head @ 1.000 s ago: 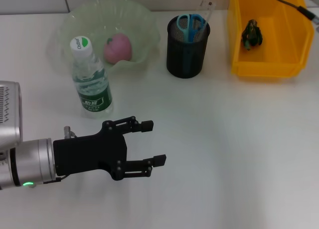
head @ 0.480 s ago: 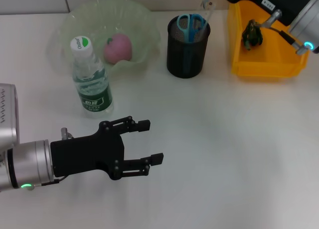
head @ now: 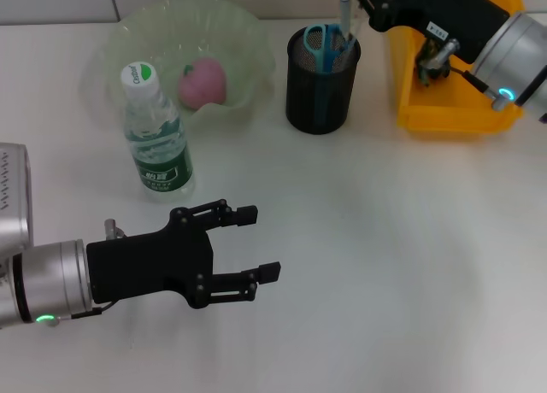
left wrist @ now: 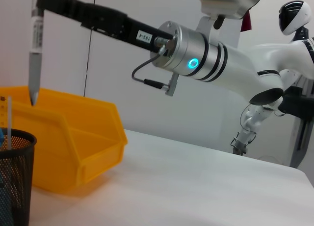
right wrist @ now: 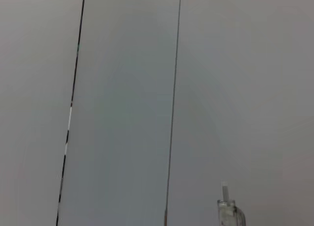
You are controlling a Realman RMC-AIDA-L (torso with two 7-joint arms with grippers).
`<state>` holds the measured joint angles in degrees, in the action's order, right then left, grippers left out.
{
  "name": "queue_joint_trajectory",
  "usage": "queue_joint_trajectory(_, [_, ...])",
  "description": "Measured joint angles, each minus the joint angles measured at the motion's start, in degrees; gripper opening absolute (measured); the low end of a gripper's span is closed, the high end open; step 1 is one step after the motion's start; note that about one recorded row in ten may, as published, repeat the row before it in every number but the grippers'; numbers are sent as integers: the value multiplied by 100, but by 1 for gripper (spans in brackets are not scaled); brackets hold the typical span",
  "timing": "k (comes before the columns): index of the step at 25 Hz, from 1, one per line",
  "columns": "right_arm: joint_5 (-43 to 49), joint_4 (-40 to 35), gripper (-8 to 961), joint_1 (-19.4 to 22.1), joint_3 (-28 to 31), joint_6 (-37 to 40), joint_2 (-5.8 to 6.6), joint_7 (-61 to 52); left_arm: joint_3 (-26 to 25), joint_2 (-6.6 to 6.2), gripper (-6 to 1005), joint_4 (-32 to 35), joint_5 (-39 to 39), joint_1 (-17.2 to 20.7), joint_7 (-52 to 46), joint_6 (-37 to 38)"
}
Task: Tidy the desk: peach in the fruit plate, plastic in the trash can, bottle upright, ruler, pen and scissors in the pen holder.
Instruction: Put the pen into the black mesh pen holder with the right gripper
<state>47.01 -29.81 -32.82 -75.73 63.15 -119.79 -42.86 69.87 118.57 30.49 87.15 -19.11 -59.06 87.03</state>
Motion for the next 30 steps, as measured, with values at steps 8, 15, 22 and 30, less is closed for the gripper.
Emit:
queue_joint_trajectory(8, [-5, 72, 174, -292, -773, -1064, -15, 3, -7, 0, 813, 1, 1, -53, -36, 9])
queue_joint_trajectory(15, [-290, 137, 174, -434, -1174, -1444, -15, 11, -9, 5, 813, 1, -5, -58, -36, 28])
queue_joint_trajectory(22, [-581, 31, 173, -326, -1167, -1366, -12, 75, -9, 9, 813, 1, -47, -58, -36, 34])
queue_joint_trajectory(30, [-1467, -134, 173, -59, -1364, -961, -9, 1250, -9, 0, 813, 1, -71, -23, 2, 58])
